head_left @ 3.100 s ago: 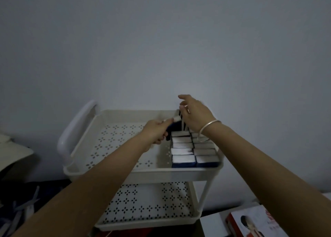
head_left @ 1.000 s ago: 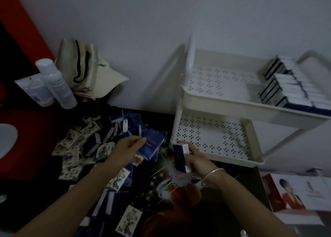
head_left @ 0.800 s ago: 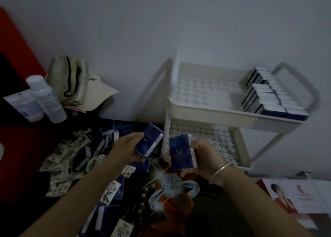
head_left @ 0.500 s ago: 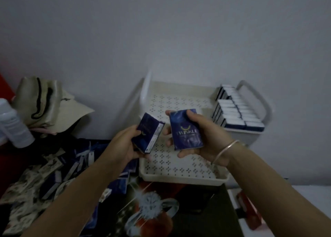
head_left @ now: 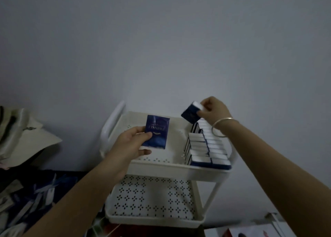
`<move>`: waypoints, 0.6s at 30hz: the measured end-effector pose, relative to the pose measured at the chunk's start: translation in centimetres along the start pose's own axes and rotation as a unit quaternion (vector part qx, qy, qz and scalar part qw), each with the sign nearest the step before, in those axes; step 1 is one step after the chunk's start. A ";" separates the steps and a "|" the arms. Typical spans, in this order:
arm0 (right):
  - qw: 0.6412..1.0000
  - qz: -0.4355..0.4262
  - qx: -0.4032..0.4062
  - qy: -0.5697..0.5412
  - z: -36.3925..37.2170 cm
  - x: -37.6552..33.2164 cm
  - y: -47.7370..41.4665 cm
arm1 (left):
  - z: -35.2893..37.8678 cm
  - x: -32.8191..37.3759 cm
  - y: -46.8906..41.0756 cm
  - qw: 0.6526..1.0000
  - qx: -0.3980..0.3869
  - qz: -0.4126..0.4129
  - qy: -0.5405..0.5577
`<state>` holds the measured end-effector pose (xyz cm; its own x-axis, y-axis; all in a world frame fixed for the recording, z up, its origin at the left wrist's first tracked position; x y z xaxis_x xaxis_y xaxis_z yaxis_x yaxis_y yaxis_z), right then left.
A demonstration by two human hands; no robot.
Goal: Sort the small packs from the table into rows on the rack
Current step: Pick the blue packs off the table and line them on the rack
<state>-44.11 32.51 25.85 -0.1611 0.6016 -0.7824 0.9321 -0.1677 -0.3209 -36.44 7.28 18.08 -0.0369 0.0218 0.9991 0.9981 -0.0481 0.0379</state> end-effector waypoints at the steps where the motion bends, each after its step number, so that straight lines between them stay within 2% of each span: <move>1: 1.000 -0.006 -0.006 0.027 0.5 0.8 -0.4 | 0.5 0.1 -0.4 1.000 -0.001 0.000 -0.002; 5: 0.985 -0.025 -0.080 0.152 2.3 3.8 -1.7 | 2.1 0.1 -2.1 1.000 0.006 -0.008 -0.007; 9: 0.945 -0.040 -0.175 0.272 3.1 5.5 -2.0 | 2.9 -0.4 -3.6 1.000 0.008 -0.012 -0.015; 11: 0.934 -0.049 -0.203 0.291 3.4 5.8 -1.8 | 3.3 -0.7 -4.5 1.000 0.010 -0.013 -0.021; 18: 0.934 -0.075 -0.207 0.282 4.0 6.2 -1.7 | 5.1 -1.0 -8.1 0.997 0.043 -0.029 -0.062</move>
<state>-48.01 33.45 19.42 -0.2116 0.9297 -0.3015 0.9773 0.1970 -0.0784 -44.26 12.69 16.66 -0.0939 0.1450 0.9850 0.9952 0.0427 0.0886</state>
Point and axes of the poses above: each hand's wrist, its own y-axis away from the middle knuckle, its own z-axis out of the palm, x = y × z, the point moved 4 cm from there along -y, towards the middle knuckle, and after that the axes turned 12 degrees about -y, right-handed, at the moved point
